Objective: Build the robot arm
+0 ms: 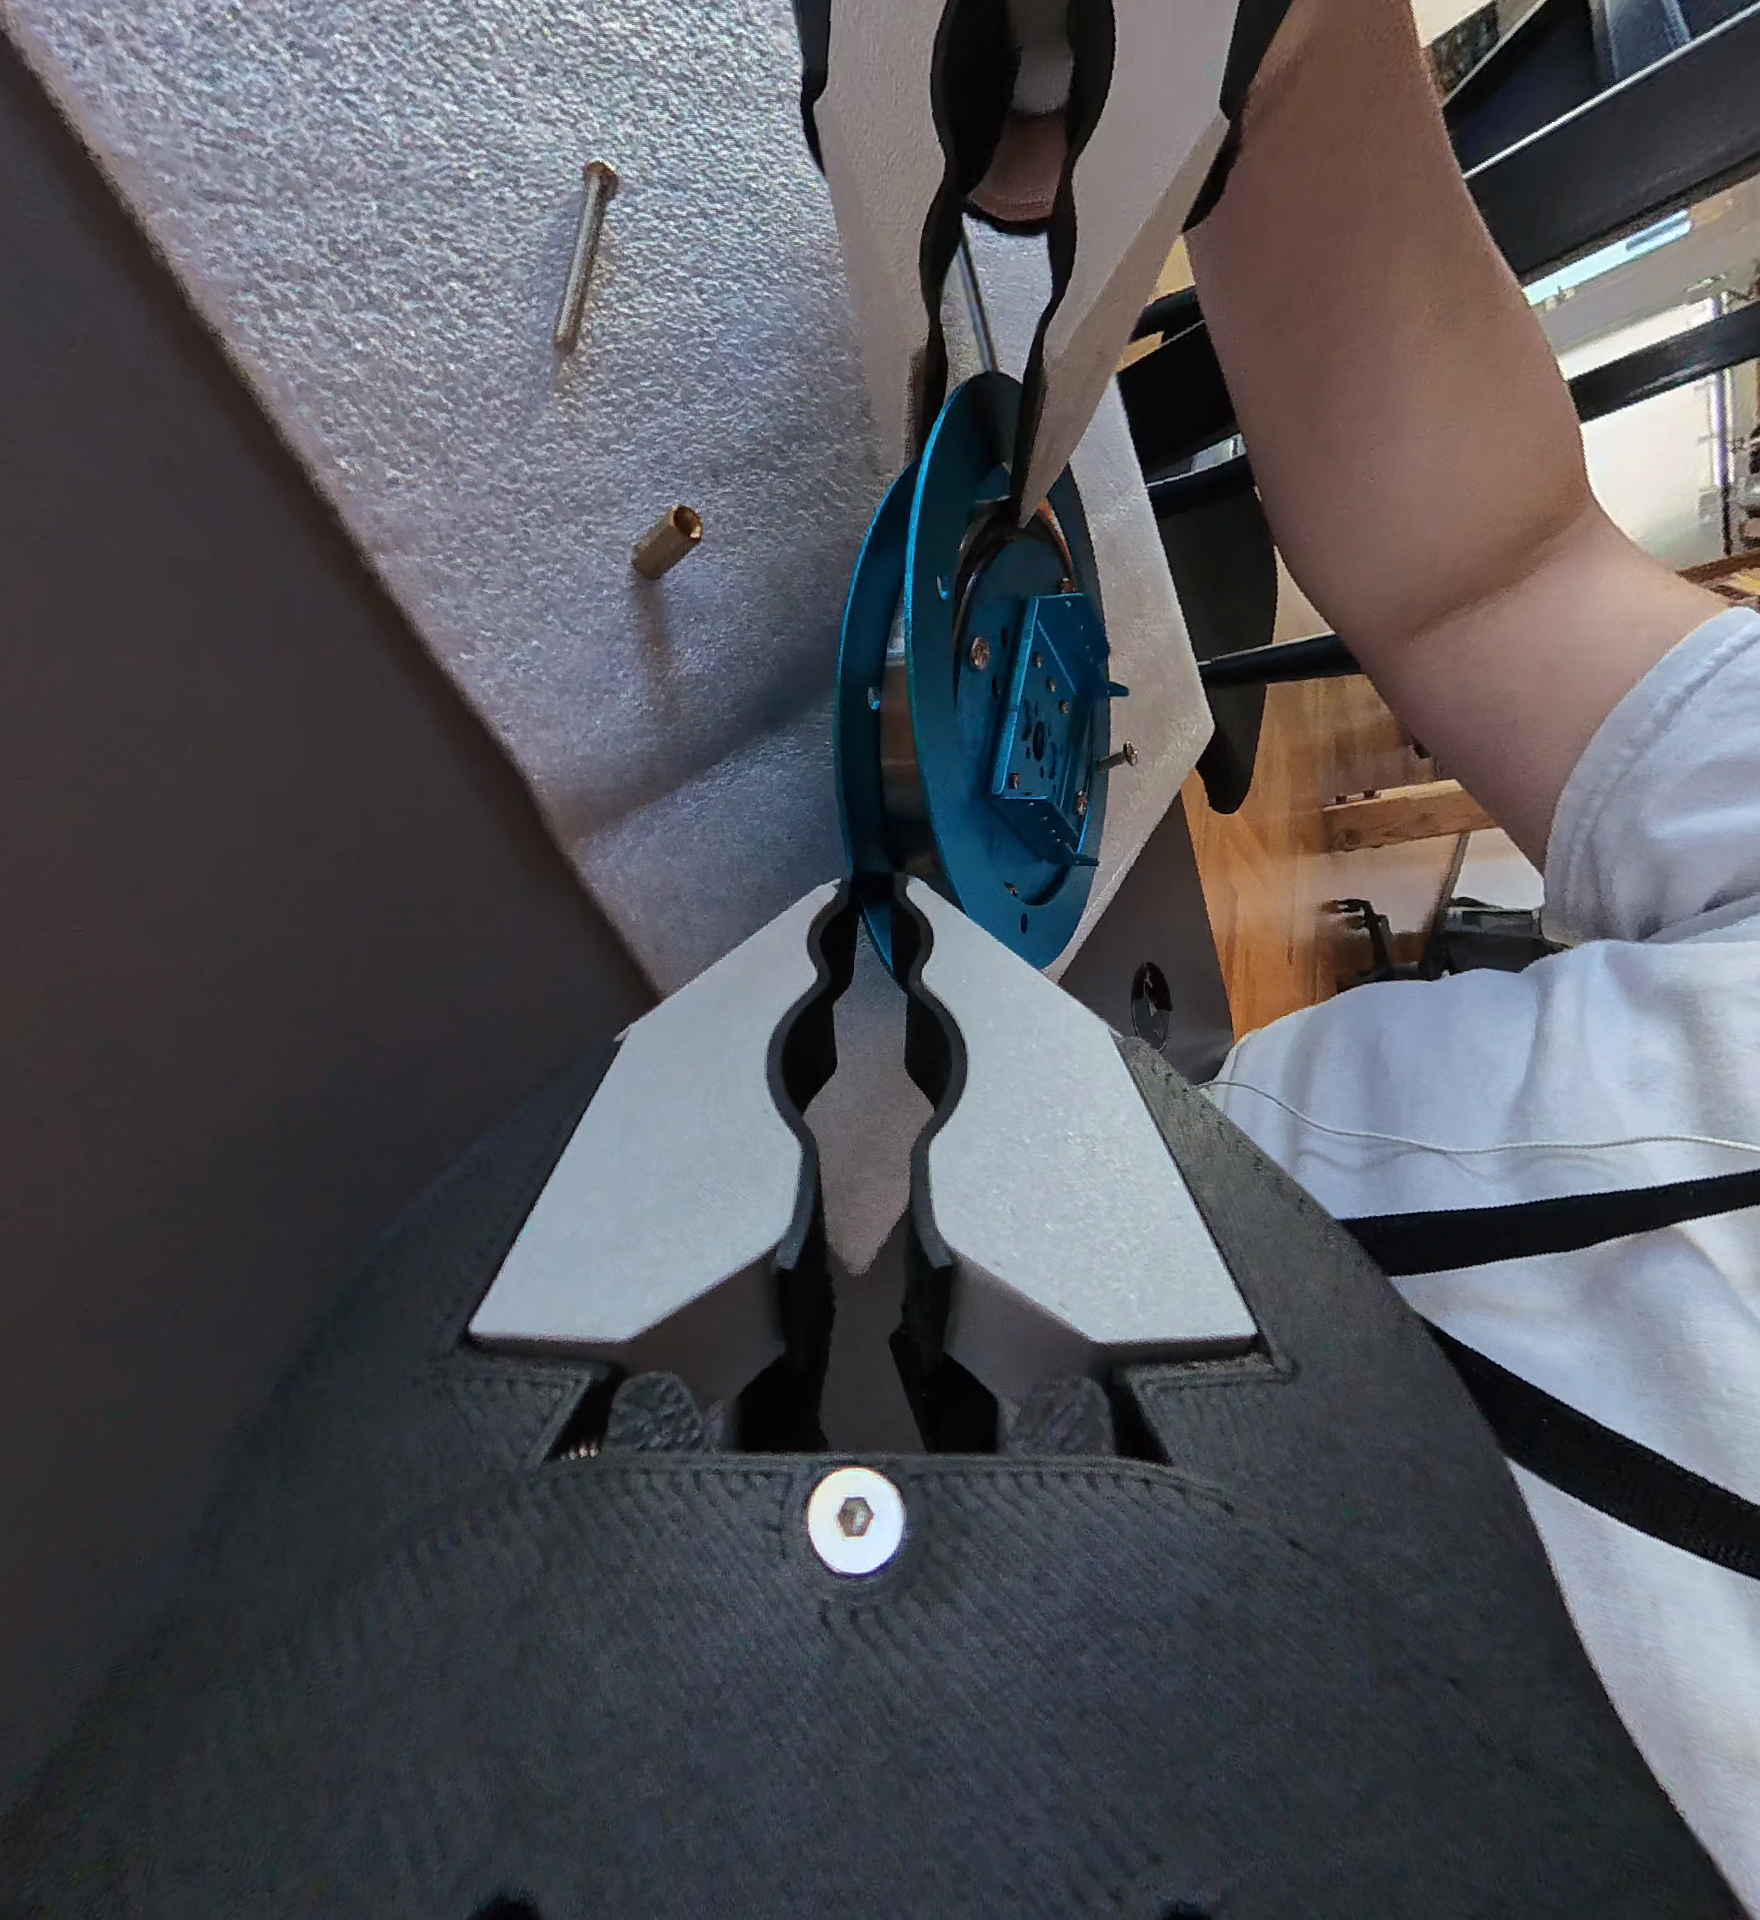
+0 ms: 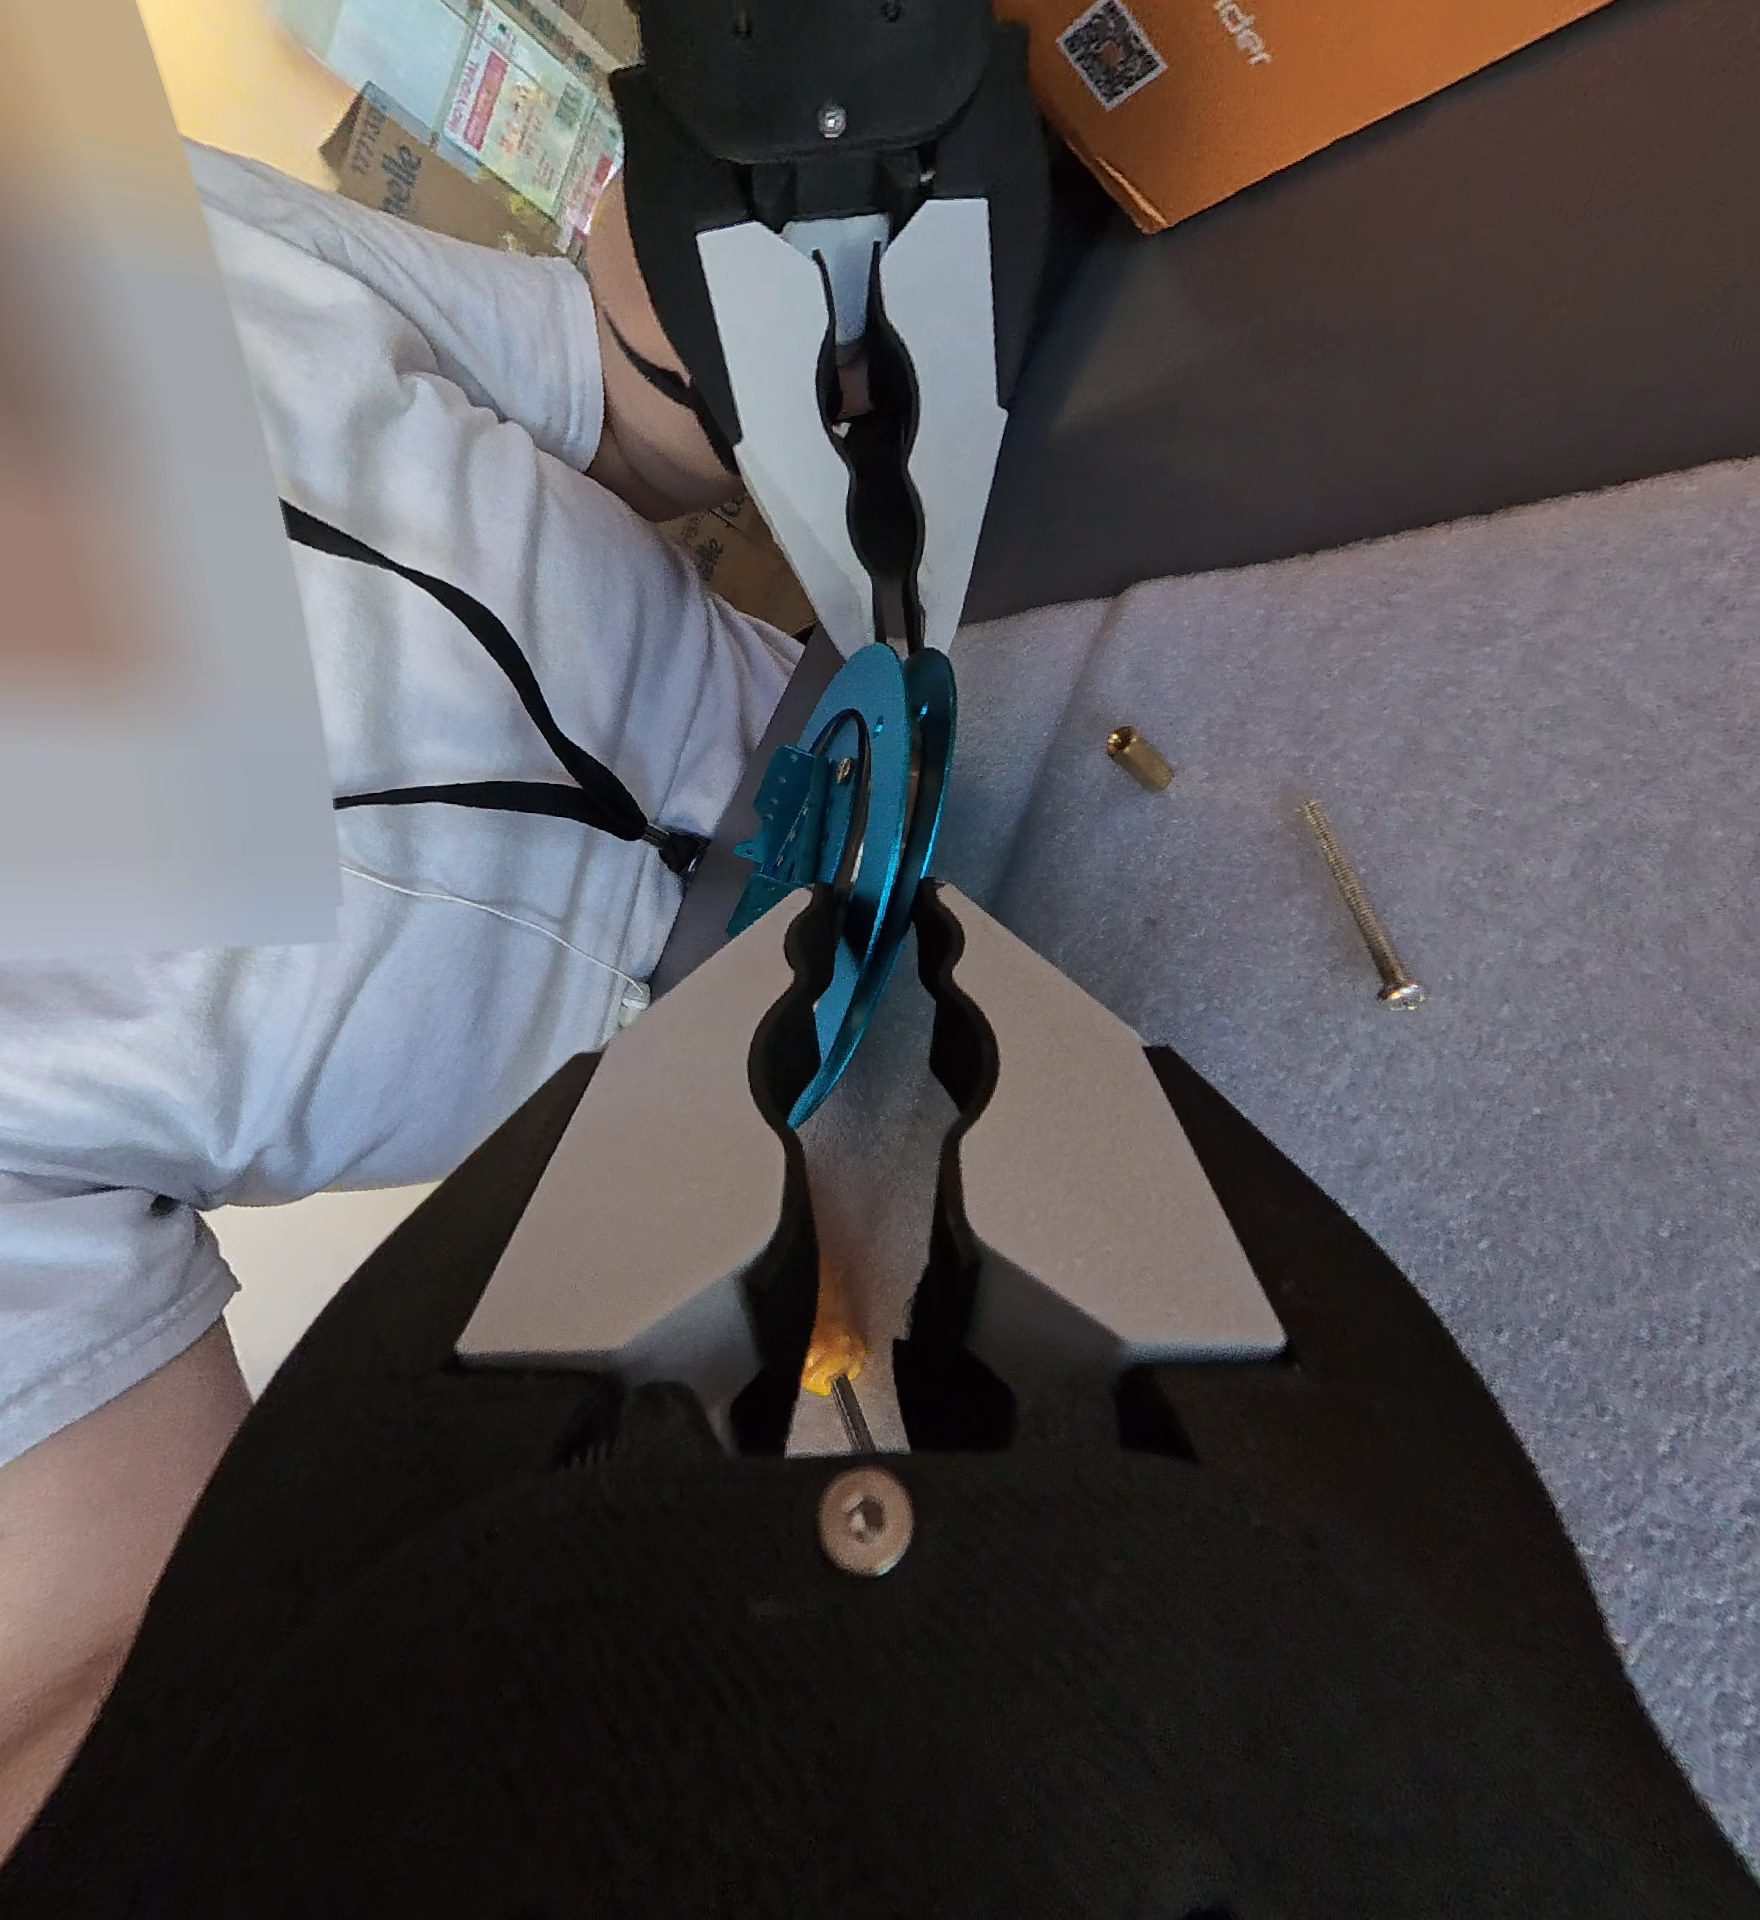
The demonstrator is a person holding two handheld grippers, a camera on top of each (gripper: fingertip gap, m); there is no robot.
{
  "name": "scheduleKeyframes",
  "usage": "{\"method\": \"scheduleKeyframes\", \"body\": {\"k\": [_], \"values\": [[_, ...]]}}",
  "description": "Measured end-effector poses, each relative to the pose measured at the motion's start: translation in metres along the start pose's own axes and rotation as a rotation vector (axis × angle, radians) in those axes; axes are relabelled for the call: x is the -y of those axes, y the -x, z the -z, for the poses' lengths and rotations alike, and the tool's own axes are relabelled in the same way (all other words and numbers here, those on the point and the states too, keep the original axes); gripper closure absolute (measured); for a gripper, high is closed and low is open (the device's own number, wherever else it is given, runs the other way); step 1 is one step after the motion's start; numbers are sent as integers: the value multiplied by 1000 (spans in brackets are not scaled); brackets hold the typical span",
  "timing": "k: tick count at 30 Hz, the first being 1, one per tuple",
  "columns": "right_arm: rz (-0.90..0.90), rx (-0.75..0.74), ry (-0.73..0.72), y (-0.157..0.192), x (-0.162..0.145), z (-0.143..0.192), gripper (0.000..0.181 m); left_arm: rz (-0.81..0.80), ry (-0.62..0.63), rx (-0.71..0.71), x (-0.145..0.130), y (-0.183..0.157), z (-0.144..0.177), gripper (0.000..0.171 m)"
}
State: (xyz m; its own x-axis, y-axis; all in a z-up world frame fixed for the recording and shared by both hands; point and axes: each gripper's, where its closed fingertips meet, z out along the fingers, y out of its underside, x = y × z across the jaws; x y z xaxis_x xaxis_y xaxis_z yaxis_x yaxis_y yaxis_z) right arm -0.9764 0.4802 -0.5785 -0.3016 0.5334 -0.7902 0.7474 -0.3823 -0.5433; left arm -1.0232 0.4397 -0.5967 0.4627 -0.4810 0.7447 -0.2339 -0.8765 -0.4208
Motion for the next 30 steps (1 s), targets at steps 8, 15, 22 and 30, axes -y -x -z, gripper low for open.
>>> {"method": "scheduleKeyframes", "body": {"k": [8, 15, 22, 30], "values": [[-91, -67, 11, -15, -9, 1, 164, 4, -22, 7, 4, 2, -2, 167], [-180, -31, 11, -12, -16, 2, 162, -88, -48, 46, 8, 0, 0, 167], [-188, -25, 2, -13, -13, 2, 167, -71, -37, 76, 3, 6, -2, 167], [-144, -131, -4, -21, -13, 4, 157, -55, -9, 143, -5, 17, -3, 165]]}}
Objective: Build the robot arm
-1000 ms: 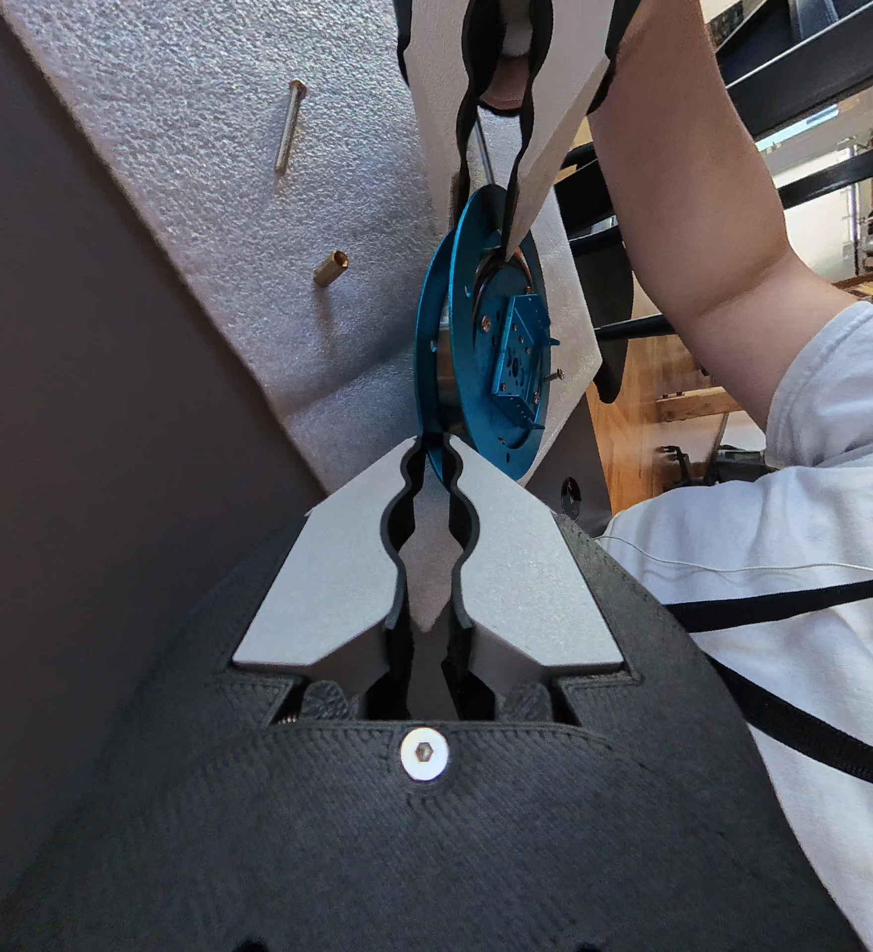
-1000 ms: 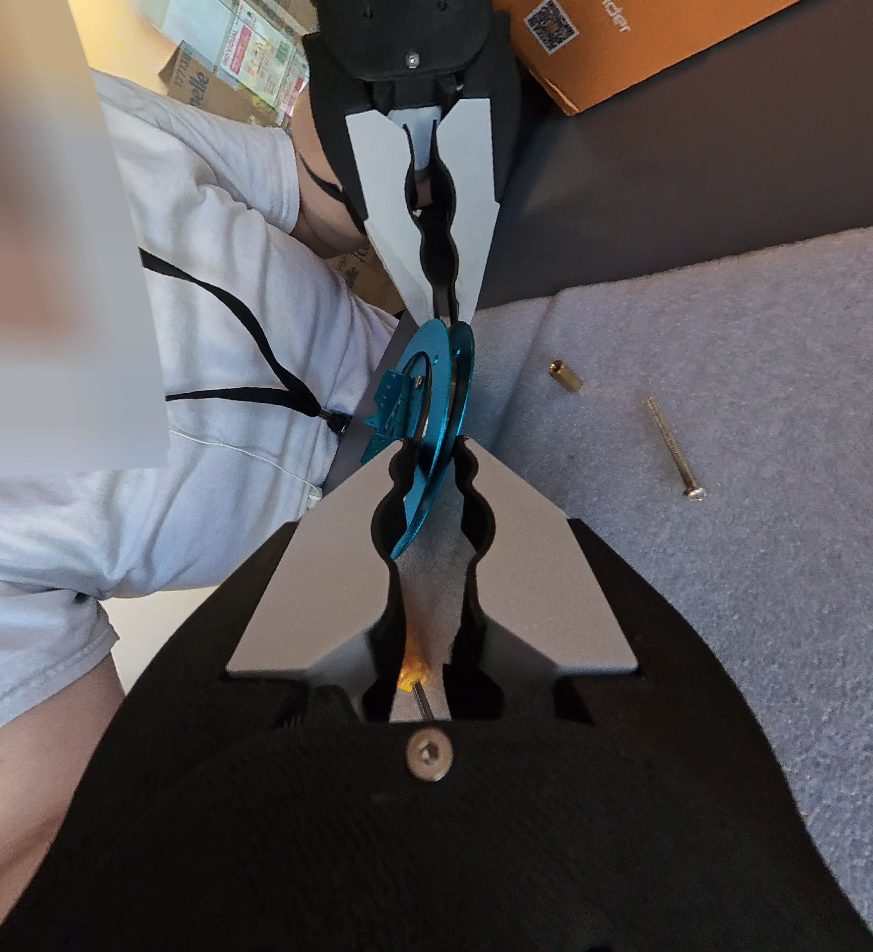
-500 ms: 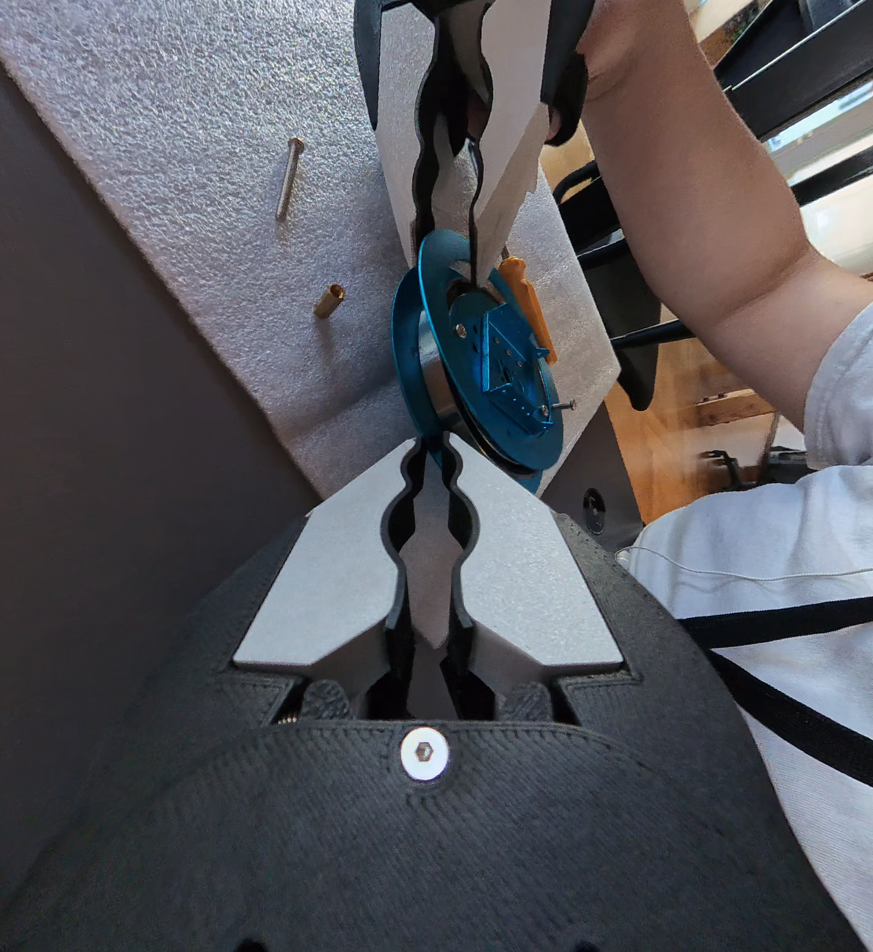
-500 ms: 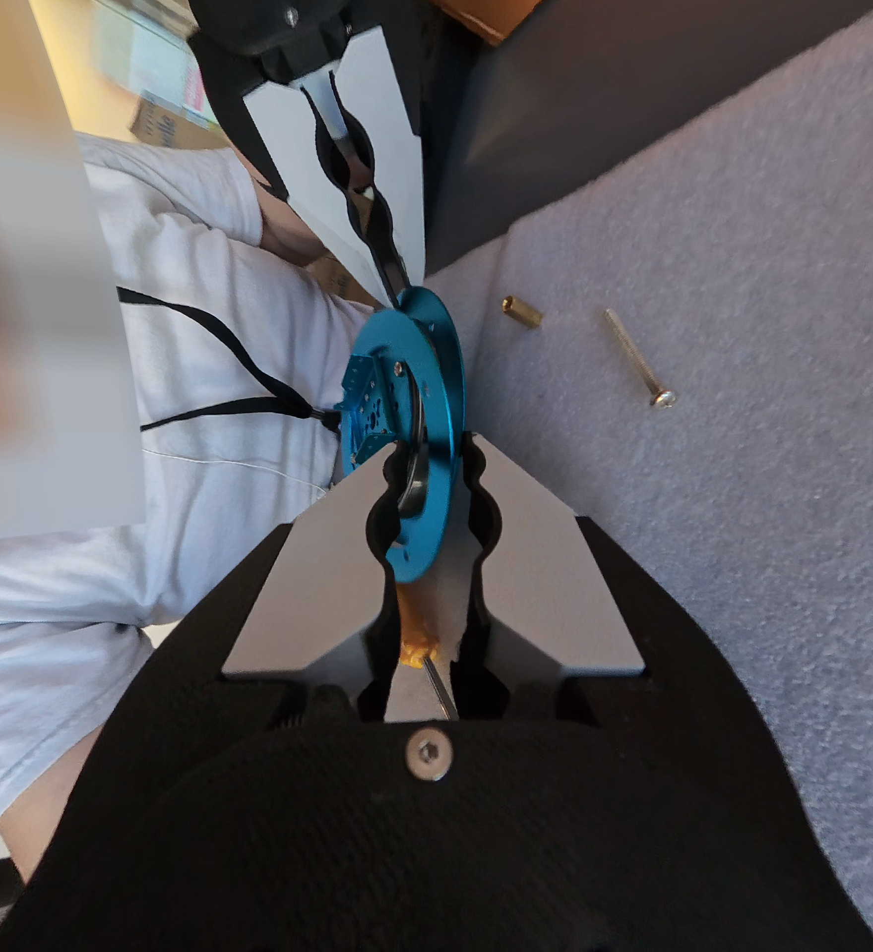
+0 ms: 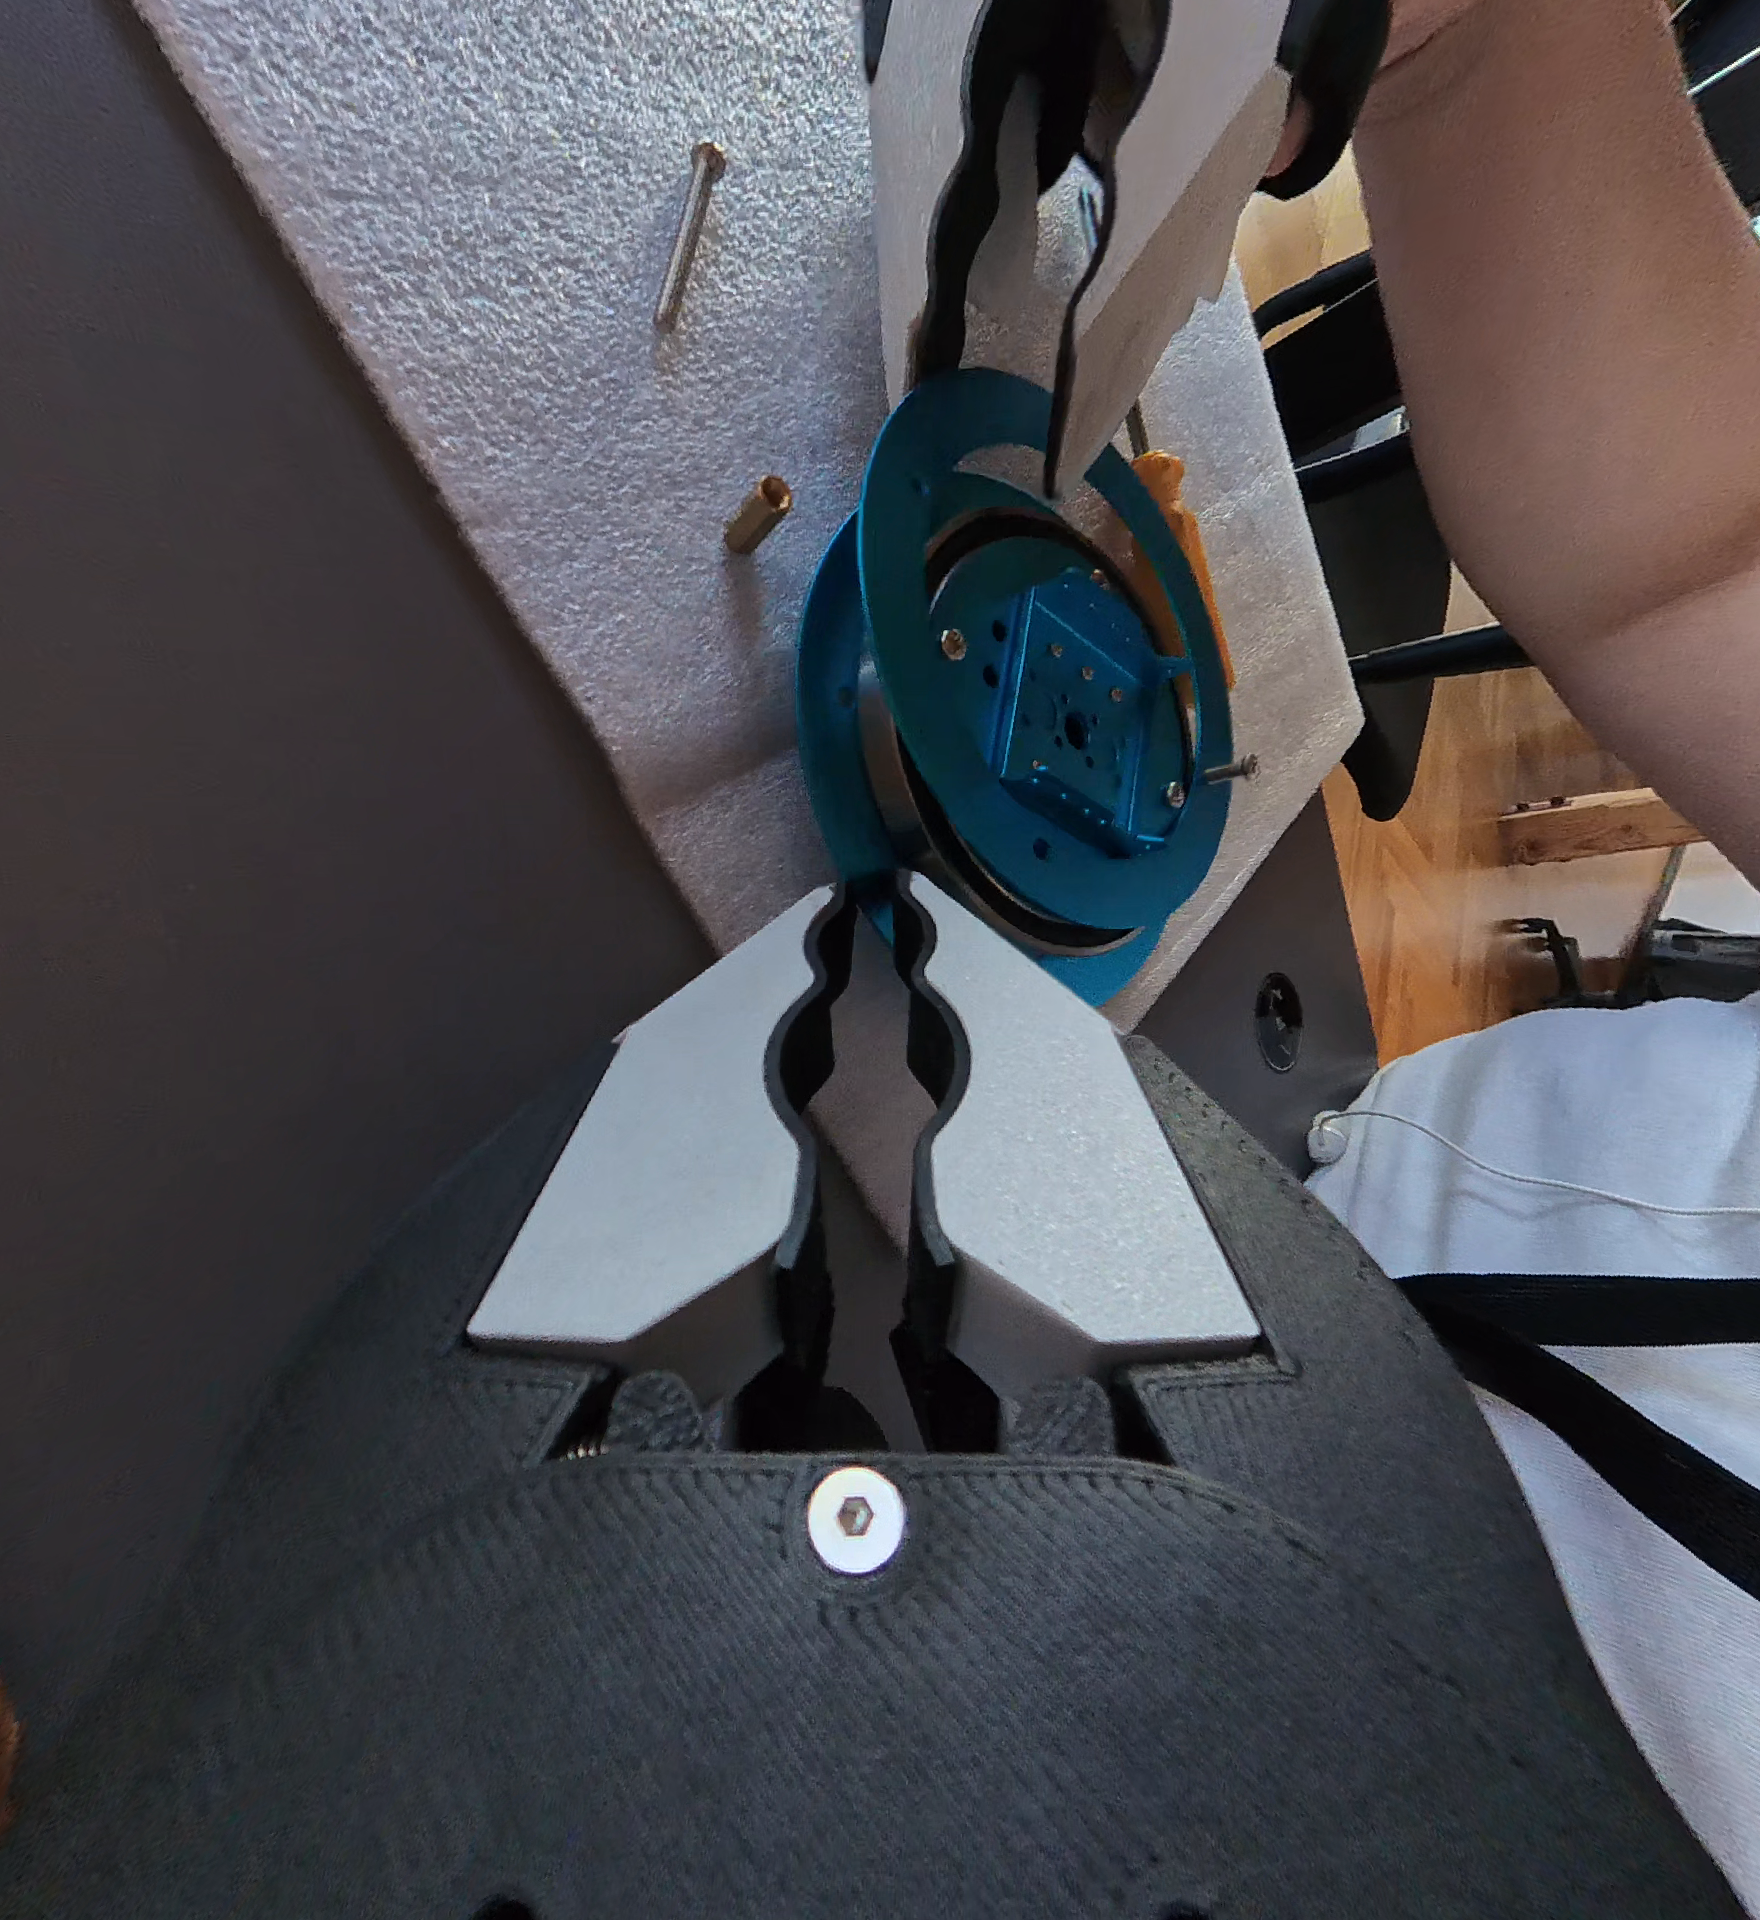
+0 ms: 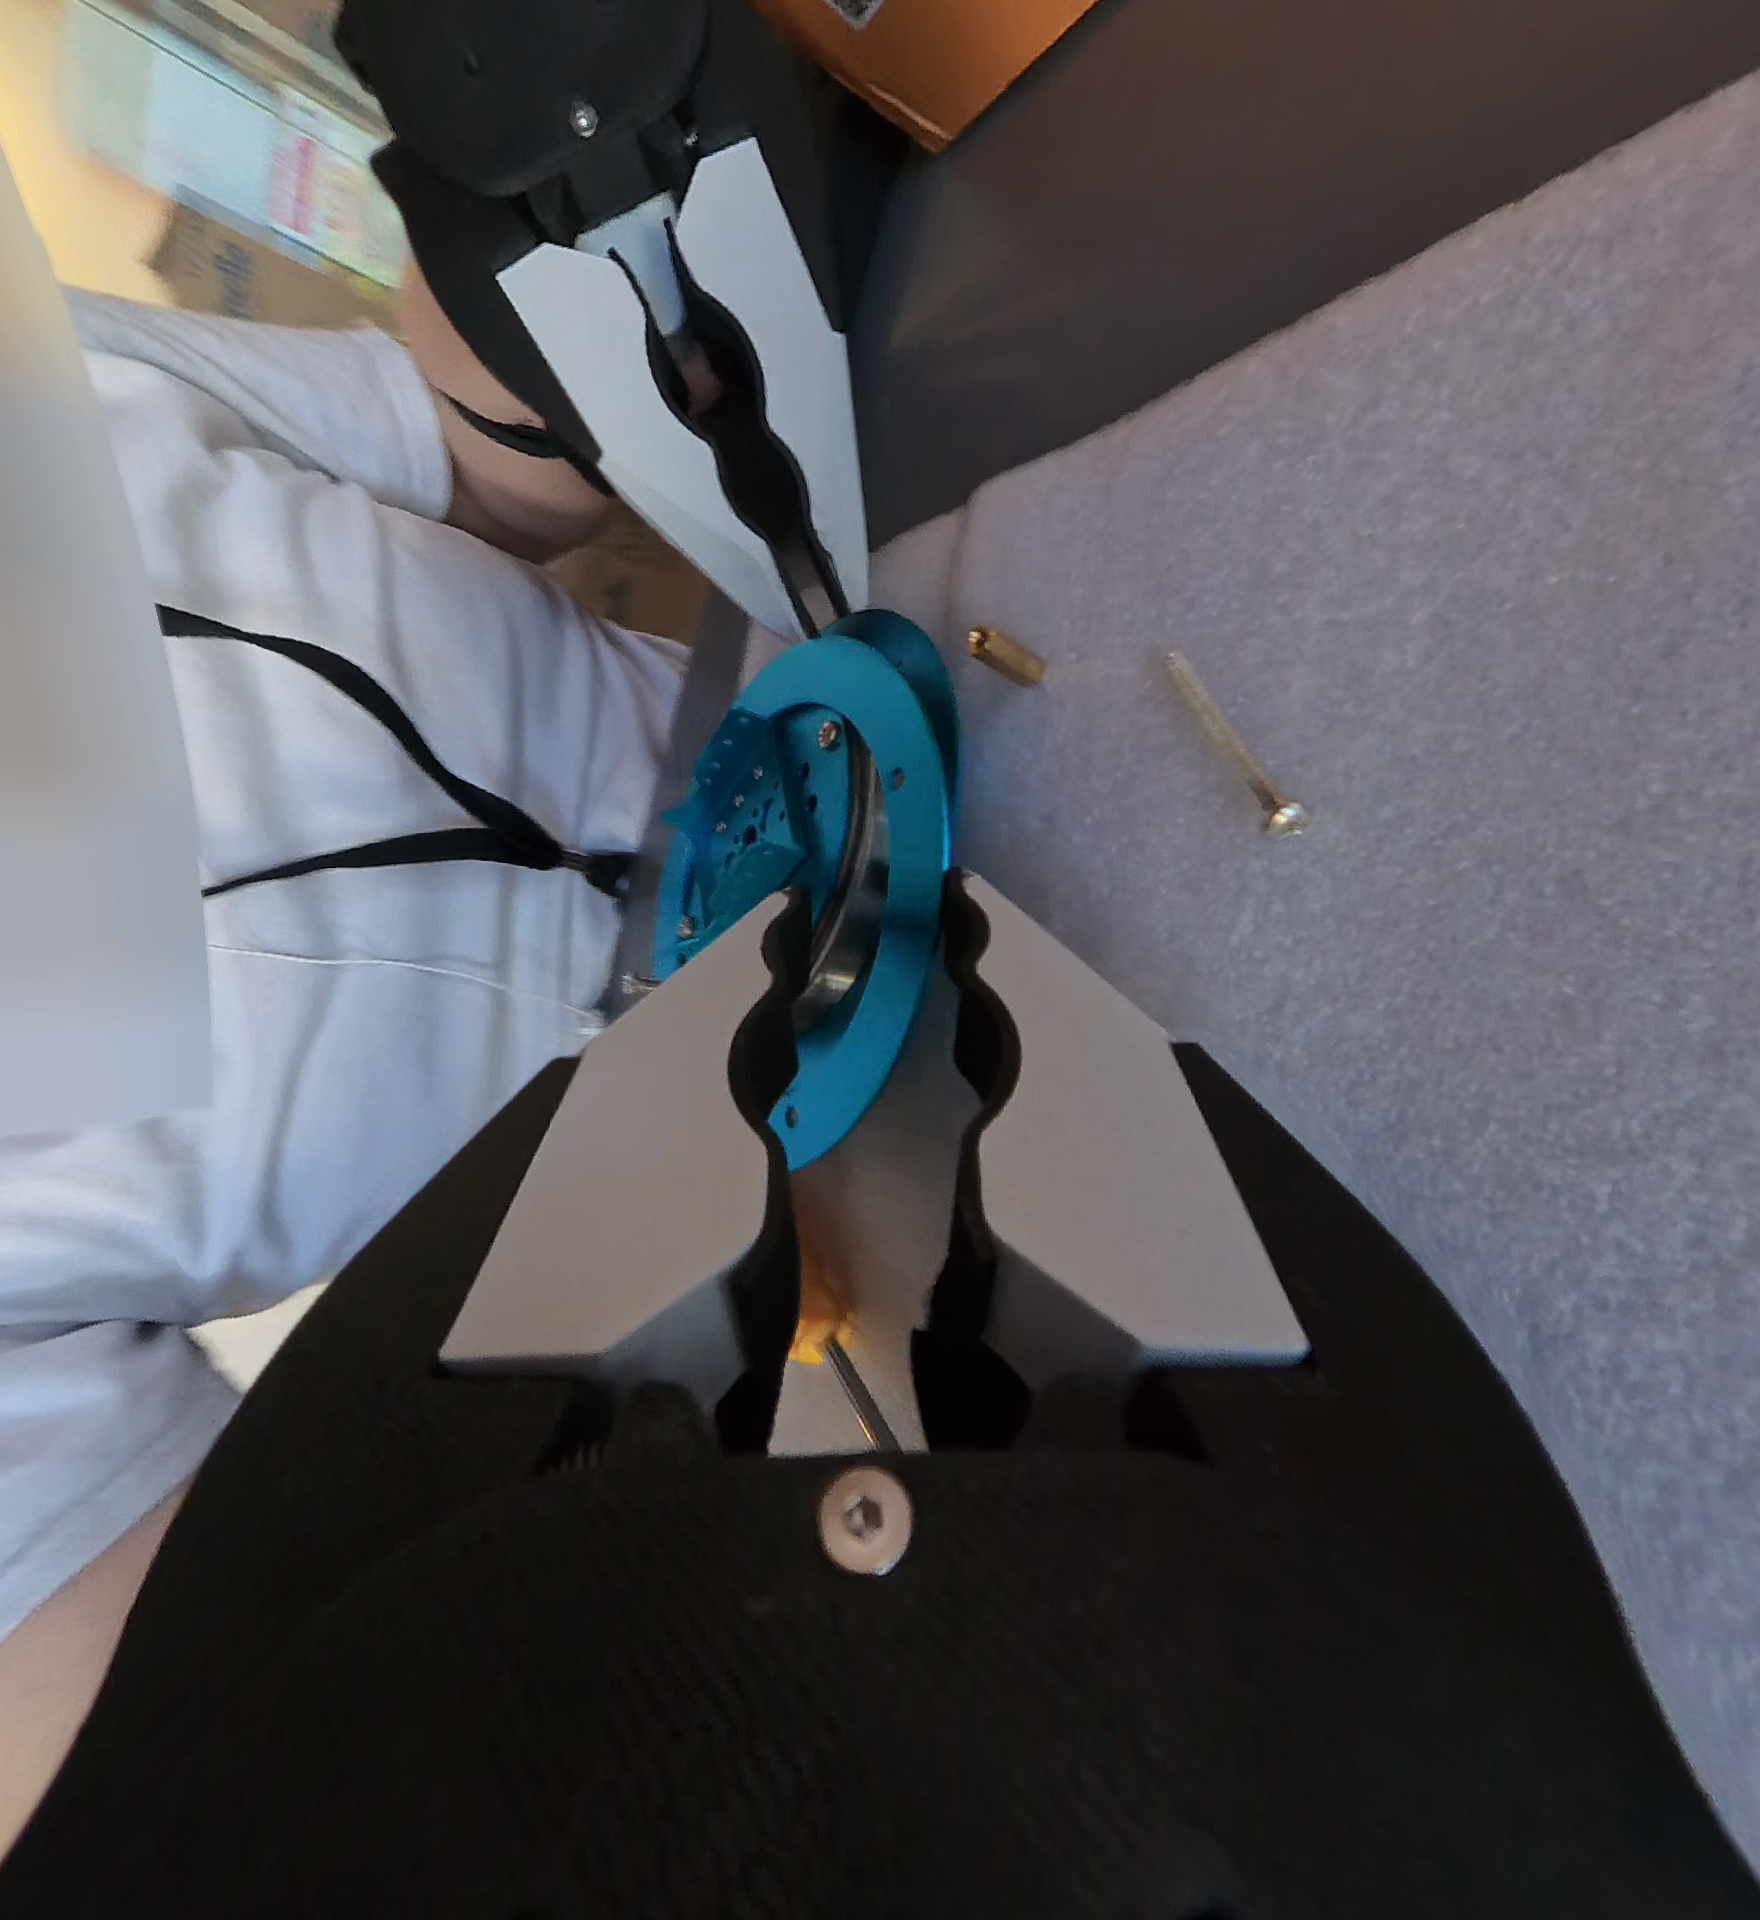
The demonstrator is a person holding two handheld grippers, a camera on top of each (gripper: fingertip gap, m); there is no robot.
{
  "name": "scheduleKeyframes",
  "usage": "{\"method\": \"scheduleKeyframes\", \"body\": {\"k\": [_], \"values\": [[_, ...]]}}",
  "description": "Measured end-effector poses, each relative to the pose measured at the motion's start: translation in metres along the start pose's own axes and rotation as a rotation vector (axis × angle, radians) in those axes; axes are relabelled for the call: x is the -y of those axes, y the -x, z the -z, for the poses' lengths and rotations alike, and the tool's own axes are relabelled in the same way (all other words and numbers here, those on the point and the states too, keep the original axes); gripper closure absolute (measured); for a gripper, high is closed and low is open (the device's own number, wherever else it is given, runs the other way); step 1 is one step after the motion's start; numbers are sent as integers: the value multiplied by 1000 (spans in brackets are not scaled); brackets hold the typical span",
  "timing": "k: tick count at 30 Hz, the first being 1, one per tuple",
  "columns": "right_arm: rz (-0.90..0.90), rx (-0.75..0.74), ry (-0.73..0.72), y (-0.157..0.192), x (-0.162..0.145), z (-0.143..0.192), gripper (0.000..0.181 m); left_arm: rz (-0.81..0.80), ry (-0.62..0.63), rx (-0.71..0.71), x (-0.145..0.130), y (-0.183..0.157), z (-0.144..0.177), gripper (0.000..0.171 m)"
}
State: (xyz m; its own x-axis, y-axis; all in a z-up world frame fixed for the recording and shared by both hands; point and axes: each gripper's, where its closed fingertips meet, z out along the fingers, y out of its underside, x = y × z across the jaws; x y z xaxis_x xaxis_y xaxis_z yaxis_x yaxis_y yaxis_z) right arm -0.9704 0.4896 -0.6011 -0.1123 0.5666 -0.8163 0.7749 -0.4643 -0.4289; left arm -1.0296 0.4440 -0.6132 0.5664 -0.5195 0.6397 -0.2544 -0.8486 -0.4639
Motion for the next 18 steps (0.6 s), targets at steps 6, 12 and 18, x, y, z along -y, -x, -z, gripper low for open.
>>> {"method": "scheduleKeyframes", "body": {"k": [6, 12, 18], "values": [[152, -202, -165, 10, 12, 27, 154, 9, -12, -10, 0, 1, 0, 166], [265, -384, -258, 46, -16, 35, 137, 5, -13, -11, 0, 0, -1, 167], [-5, -475, -399, 68, -63, 11, 145, 25, -12, -14, 0, 1, 0, 167]]}}
